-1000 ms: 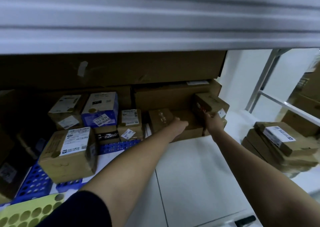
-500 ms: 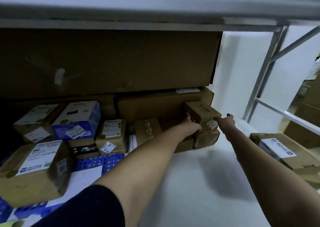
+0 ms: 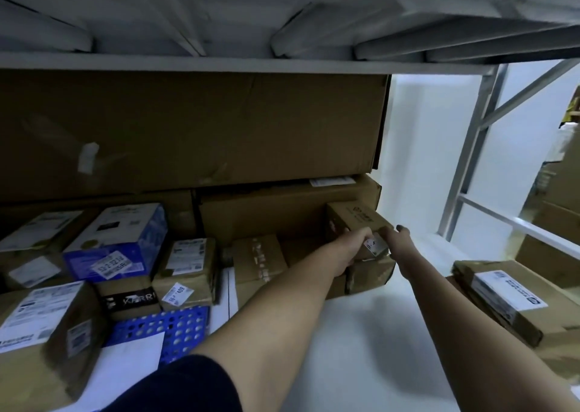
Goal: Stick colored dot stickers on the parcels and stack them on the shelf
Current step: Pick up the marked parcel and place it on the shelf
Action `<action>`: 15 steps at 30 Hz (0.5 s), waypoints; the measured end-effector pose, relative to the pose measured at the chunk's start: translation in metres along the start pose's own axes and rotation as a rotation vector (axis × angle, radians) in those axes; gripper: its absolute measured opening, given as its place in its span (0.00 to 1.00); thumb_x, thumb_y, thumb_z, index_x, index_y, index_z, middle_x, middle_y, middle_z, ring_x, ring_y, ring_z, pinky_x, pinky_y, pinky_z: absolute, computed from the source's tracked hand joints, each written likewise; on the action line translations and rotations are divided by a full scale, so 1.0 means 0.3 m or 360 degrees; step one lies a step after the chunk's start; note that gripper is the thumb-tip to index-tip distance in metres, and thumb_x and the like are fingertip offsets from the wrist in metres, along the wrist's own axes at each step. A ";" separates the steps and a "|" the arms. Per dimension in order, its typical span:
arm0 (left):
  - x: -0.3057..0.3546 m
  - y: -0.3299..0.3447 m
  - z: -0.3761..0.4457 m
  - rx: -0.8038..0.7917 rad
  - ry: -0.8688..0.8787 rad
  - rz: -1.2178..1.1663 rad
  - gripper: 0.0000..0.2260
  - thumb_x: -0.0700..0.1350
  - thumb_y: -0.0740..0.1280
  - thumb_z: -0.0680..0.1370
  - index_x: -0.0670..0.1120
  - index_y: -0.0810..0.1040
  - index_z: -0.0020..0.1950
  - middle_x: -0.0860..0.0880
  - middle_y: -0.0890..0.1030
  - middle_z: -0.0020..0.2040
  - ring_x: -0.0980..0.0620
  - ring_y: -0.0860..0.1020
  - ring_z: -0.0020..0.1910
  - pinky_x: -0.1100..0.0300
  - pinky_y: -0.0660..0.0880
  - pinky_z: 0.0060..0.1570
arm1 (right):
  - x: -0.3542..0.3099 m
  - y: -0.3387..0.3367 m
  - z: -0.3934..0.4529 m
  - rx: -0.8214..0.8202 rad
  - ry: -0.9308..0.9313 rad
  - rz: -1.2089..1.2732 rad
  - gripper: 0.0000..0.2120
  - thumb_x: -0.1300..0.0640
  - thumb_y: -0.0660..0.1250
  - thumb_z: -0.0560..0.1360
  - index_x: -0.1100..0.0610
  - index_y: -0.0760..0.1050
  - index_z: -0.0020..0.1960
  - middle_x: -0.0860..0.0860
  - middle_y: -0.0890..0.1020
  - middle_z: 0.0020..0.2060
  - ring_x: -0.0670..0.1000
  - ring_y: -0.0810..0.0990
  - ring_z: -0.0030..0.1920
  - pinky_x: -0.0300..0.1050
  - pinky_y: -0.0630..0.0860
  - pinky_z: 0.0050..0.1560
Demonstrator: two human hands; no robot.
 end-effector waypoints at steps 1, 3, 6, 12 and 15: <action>0.003 0.001 -0.007 0.0029 0.0013 -0.0054 0.12 0.46 0.61 0.77 0.45 0.70 0.60 0.46 0.77 0.47 0.51 0.75 0.46 0.59 0.72 0.52 | -0.003 0.004 -0.012 0.0000 -0.0017 -0.0007 0.21 0.53 0.62 0.74 0.58 0.66 0.65 0.59 0.74 0.58 0.57 0.74 0.49 0.43 0.68 0.34; 0.004 0.002 -0.024 0.0075 0.0024 -0.0080 0.16 0.47 0.62 0.76 0.44 0.71 0.63 0.44 0.79 0.52 0.47 0.77 0.52 0.56 0.73 0.56 | -0.003 0.001 -0.027 0.0063 -0.0052 -0.0002 0.15 0.56 0.60 0.76 0.65 0.73 0.58 0.62 0.78 0.53 0.58 0.76 0.46 0.42 0.69 0.31; 0.007 -0.015 -0.050 0.0142 0.0013 -0.0161 0.16 0.48 0.62 0.77 0.44 0.73 0.62 0.43 0.79 0.58 0.45 0.77 0.58 0.55 0.73 0.58 | 0.000 0.000 -0.065 0.0168 -0.0081 0.0111 0.15 0.56 0.59 0.78 0.64 0.75 0.58 0.63 0.79 0.52 0.57 0.78 0.44 0.43 0.72 0.35; 0.000 -0.103 -0.152 0.0246 -0.0057 -0.0322 0.20 0.54 0.62 0.77 0.46 0.72 0.66 0.45 0.78 0.58 0.47 0.76 0.57 0.54 0.71 0.62 | -0.051 0.032 -0.198 0.0354 -0.0030 0.0247 0.23 0.44 0.60 0.78 0.57 0.66 0.68 0.57 0.69 0.61 0.60 0.75 0.57 0.55 0.76 0.59; -0.018 -0.145 -0.224 0.0232 -0.0018 -0.0356 0.14 0.51 0.59 0.80 0.45 0.71 0.61 0.46 0.76 0.47 0.49 0.73 0.52 0.57 0.70 0.59 | -0.066 0.080 -0.264 0.0293 0.0035 0.0280 0.34 0.29 0.59 0.68 0.51 0.66 0.64 0.57 0.73 0.60 0.62 0.74 0.60 0.60 0.72 0.62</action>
Point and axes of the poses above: each hand's wrist, its own z-axis towards the middle knuckle, its own y-axis out of the palm, x = y × z, the point moved 7 cm from there along z, towards the middle knuckle
